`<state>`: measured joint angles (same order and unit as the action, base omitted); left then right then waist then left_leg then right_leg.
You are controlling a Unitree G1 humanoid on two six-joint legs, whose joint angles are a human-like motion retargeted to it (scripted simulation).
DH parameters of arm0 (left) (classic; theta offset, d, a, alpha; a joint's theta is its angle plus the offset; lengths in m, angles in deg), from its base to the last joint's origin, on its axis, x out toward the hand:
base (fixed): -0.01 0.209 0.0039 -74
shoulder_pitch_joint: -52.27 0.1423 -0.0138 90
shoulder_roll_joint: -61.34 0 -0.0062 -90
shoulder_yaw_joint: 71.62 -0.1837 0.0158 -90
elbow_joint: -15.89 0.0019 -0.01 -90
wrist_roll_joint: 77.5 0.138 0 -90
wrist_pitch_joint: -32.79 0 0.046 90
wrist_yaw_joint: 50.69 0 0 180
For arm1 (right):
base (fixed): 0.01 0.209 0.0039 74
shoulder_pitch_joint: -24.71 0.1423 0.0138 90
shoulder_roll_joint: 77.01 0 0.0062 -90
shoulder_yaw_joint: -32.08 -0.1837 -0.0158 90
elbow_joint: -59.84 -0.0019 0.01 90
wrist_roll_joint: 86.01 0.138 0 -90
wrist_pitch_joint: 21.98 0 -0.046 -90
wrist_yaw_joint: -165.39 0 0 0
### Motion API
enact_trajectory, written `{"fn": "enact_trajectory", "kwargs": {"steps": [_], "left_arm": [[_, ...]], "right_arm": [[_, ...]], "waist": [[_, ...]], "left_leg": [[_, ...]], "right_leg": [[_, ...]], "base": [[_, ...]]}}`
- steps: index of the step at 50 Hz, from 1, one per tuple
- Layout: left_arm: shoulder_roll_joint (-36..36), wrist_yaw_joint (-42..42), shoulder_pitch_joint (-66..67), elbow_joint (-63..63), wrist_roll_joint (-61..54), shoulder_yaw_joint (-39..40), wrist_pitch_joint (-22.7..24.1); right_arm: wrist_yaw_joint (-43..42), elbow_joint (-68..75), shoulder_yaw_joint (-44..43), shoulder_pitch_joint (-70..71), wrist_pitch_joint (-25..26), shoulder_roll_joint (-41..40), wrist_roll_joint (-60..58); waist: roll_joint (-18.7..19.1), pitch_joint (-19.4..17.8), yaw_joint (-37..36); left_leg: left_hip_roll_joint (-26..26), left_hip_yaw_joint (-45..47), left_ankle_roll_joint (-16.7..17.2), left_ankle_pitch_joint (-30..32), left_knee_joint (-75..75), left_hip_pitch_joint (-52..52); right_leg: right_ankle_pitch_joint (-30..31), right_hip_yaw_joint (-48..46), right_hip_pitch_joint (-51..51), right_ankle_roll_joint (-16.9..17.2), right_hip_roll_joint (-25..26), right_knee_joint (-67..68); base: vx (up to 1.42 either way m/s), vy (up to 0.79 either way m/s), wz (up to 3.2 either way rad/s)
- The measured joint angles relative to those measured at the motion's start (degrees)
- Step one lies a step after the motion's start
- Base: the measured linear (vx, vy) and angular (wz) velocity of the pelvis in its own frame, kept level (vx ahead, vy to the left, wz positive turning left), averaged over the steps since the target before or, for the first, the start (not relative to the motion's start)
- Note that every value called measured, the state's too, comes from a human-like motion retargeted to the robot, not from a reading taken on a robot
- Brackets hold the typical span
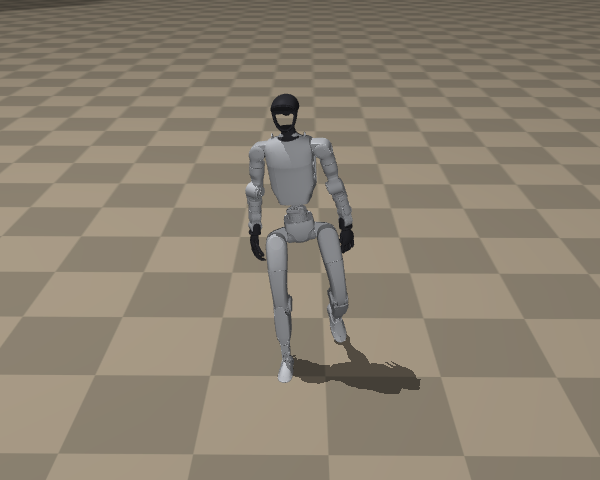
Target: Walk run
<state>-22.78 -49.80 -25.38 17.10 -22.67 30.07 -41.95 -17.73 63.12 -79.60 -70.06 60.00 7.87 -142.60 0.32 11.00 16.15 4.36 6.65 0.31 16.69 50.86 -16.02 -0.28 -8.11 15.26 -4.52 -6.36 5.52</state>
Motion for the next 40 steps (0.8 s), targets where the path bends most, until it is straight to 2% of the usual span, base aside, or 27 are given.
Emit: {"fn": "enact_trajectory", "kwargs": {"steps": [2, 6, 11, 15, 18, 20, 22, 24, 26, 28, 30, 33, 35, 37, 40], "left_arm": [[0.77, -0.69, 1.99, 0.06, 2.11, 1.08, -0.37], [1.23, -0.74, 4.98, 1.25, 2.51, 1.06, -1.25], [1.59, 1.39, 6.62, 1.93, 3.45, 2.11, -2.28], [1.71, 1.65, 7.24, 1.41, 3.58, 3.56, -2.28], [1.39, 1.65, 7.02, 1.00, 2.89, 5.24, -2.24], [1.07, 1.84, 6.66, 0.82, 2.06, 6.47, -2.50], [0.70, 1.98, 6.59, 0.72, 0.85, 7.72, -2.97], [0.16, 2.20, 6.59, 0.95, -0.72, 8.80, -3.36], [-0.45, 2.61, 6.38, 1.71, -2.53, 9.60, -3.50], [-1.24, 2.74, 5.36, 3.14, -4.43, 10.13, -3.04], [-2.19, 1.46, 2.96, 4.63, -6.25, 9.63, -2.23], [-2.52, -2.16, -0.87, 3.70, -8.55, 7.36, -1.97], [-2.43, -3.05, -3.54, 1.92, -10.04, 5.33, -1.22], [-2.56, -1.55, -6.25, -0.78, -10.22, 3.23, 0.35], [-2.71, 1.85, -9.94, -6.11, -10.13, -0.40, 2.78]], "right_arm": [[0.04, -2.01, 1.23, 3.05, -0.95, 0.19, 0.00], [-0.01, -5.92, 4.45, 8.45, -4.28, 0.56, 1.18], [1.45, -10.45, 6.27, 14.12, -7.49, 1.01, 1.52], [1.77, -13.27, 6.64, 16.44, -9.29, 0.78, 1.20], [1.32, -14.29, 6.69, 16.64, -10.24, 0.33, 0.55], [0.80, -14.10, 6.64, 16.05, -10.55, 0.04, -0.12], [0.08, -12.81, 6.47, 14.61, -10.70, -0.30, -1.41], [-0.83, -10.81, 5.94, 12.51, -10.10, -0.74, -3.62], [-2.43, -8.42, 5.44, 9.86, -8.27, -1.43, -6.21], [-5.06, -5.26, 5.65, 7.37, -5.85, -2.30, -7.98], [-7.82, -1.33, 6.42, 5.72, -4.08, -2.62, -7.78], [-8.18, 2.80, 6.64, 3.66, -2.66, -2.47, -7.02], [-7.19, 2.90, 6.13, 1.52, -0.75, -2.82, -7.48], [-7.43, 1.91, 5.02, -1.22, -0.06, -3.11, -7.76], [-8.78, 0.41, 4.30, -5.21, -1.13, -3.48, -6.12]], "waist": [[-1.24, -0.27, -1.31], [-3.02, -0.81, -4.28], [-1.89, -2.52, -6.95], [-1.67, -3.58, -9.28], [-2.05, -4.22, -9.83], [-2.56, -4.72, -11.09], [-3.88, -3.92, -12.61], [-4.93, -2.91, -14.13], [-5.96, -1.80, -14.57], [-6.46, -1.03, -13.04], [-4.82, -1.07, -10.39], [-1.73, -1.37, -9.72], [-0.79, -1.38, -10.18], [0.69, -1.64, -9.17], [3.39, -2.01, -6.26]], "left_leg": [[-0.33, 1.65, -1.28, -4.25, 0.56, -4.09], [-5.31, 0.46, -1.30, -11.33, -7.34, -11.25], [-6.99, -0.33, -1.68, -11.96, -29.24, -14.23], [-9.15, 0.79, -1.53, -16.71, -43.78, -15.90], [-10.23, 3.49, 1.49, -19.92, -49.28, -16.43], [-10.21, 4.41, 0.70, -19.45, -48.31, -16.18], [-10.56, 3.47, -4.46, -17.11, -45.64, -16.14], [-11.10, 1.67, -5.52, -13.24, -45.40, -15.11], [-11.63, 0.26, -6.07, -10.79, -44.68, -13.65], [-12.26, -2.57, -7.08, -11.79, -42.24, -13.09], [-11.75, -6.21, -7.53, -14.30, -40.46, -11.42], [-6.83, -2.77, -7.34, -17.32, -41.20, -6.57], [-6.06, -3.48, -7.12, -19.13, -41.76, -4.00], [-5.18, -3.55, -7.00, -20.25, -42.60, -1.30], [-4.15, -5.50, -6.68, -21.54, -44.13, 2.48]], "right_leg": [[-0.65, 1.34, -2.04, -0.63, 0.73, -0.83], [-2.22, 4.20, -5.95, -1.60, 2.80, -2.11], [-4.94, 5.70, -11.06, -2.61, 7.61, -2.67], [-6.87, 7.46, -15.16, -3.15, 10.40, -2.92], [-7.53, 7.63, -17.81, -3.05, 11.52, -2.44], [-6.73, 8.53, -19.36, -2.37, 12.12, -1.47], [-4.63, 9.99, -20.19, -0.46, 11.77, -0.29], [-0.46, 11.07, -21.00, 2.39, 11.66, 1.42], [6.92, 10.56, -21.31, 6.45, 10.80, 4.33], [16.29, 11.75, -20.41, 11.61, 11.26, 9.50], [23.51, 12.35, -17.10, 15.71, 14.45, 18.17], [28.60, 9.38, -10.66, 18.71, 16.99, 31.10], [22.77, 7.09, -6.03, 15.45, 15.16, 36.96], [17.20, 5.17, -1.54, 10.19, 13.44, 39.21], [8.84, 0.29, 3.95, 4.72, 9.59, 36.99]], "base": [[0.67, -0.27, -0.59], [0.61, -0.21, -0.72], [0.64, -0.15, -0.50], [0.68, -0.10, -0.50], [0.75, -0.07, -0.21], [0.90, -0.04, -0.41], [0.95, -0.04, -0.60], [0.85, -0.05, -0.61], [1.10, -0.01, -0.40], [0.96, -0.02, 0.08], [0.88, -0.03, 0.53], [0.80, -0.06, -0.04], [0.78, 0.00, -0.40], [0.75, 0.03, 0.33], [0.73, 0.01, 0.88]]}}
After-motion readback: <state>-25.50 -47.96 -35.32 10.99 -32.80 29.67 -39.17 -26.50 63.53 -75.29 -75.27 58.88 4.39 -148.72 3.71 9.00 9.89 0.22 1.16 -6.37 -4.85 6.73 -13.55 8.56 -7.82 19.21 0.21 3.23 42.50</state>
